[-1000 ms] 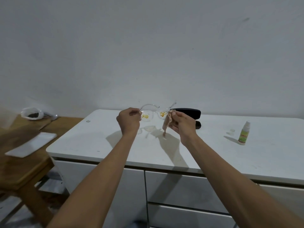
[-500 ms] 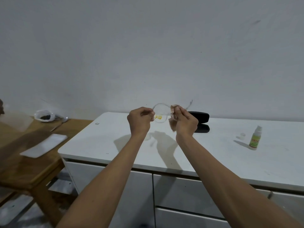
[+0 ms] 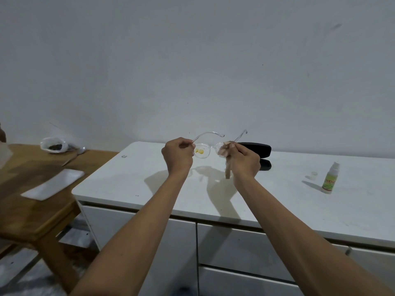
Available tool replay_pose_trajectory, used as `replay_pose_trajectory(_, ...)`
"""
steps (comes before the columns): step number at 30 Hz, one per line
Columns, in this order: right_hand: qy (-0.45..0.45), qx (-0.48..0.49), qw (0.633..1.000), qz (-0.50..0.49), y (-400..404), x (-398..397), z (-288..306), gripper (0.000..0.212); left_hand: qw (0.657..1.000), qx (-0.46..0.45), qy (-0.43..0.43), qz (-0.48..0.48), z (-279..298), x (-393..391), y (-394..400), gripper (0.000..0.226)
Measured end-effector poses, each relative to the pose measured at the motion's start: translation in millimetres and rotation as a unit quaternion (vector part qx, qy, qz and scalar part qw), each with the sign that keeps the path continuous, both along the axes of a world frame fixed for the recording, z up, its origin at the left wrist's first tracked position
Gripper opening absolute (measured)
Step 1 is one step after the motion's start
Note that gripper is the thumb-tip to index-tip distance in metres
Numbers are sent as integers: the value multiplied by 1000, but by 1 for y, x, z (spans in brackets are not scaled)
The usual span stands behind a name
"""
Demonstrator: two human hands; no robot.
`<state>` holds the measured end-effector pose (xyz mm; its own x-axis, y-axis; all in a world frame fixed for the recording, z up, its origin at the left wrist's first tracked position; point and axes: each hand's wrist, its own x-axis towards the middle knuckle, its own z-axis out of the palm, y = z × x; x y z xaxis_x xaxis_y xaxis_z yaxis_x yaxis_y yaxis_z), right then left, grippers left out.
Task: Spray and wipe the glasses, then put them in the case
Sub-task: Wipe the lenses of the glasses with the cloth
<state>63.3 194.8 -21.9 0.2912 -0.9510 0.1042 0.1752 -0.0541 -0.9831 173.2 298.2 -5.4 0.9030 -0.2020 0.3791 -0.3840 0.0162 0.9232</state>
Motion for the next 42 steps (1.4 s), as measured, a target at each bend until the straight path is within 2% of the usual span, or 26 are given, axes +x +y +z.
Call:
replay_pose_trajectory(3, 25, 7, 999, 20, 0, -5, 0, 22, 1000, 4, 1, 6, -3, 1, 2, 8)
replay_pose_trajectory(8, -9, 45, 999, 18, 3, -2, -3, 16, 1000, -3, 10, -8, -8, 3, 6, 9)
replay_pose_trajectory(11, -37, 81, 996, 30, 7, 1, -2, 22, 1000, -7, 17, -17, -9, 1, 7, 10)
replay_pose_trajectory(17, -31, 109, 991, 72, 7, 6, 2, 30, 1000, -4, 15, -6, -8, 3, 7, 12)
replay_pose_trajectory(19, -42, 126, 988, 81, 7, 6, 4, 25, 1000, -6, 14, -9, -8, 5, 8, 10)
replay_pose_trajectory(22, -72, 149, 985, 48, 4, 6, 3, 13, 1000, -5, 12, -27, -6, 4, 10, 9)
replay_pose_trajectory(24, -102, 147, 984, 18, 3, 7, 2, 15, 999, -4, 10, -37, -6, 3, 11, 8)
replay_pose_trajectory(27, -159, 120, 980, -8, 3, 13, 3, 31, 999, -14, 10, -48, -4, 1, 11, 7)
replay_pose_trajectory(30, -194, 116, 974, -20, 7, 21, 6, 28, 997, -43, 15, -56, -1, -6, 4, 7)
replay_pose_trajectory(36, -122, 105, 986, 43, -2, 22, -1, 7, 998, -49, 16, -38, 0, -7, -2, 10)
replay_pose_trajectory(42, -16, 62, 984, 168, -16, -2, -7, 12, 999, -15, 35, -38, -10, 8, 10, 8)
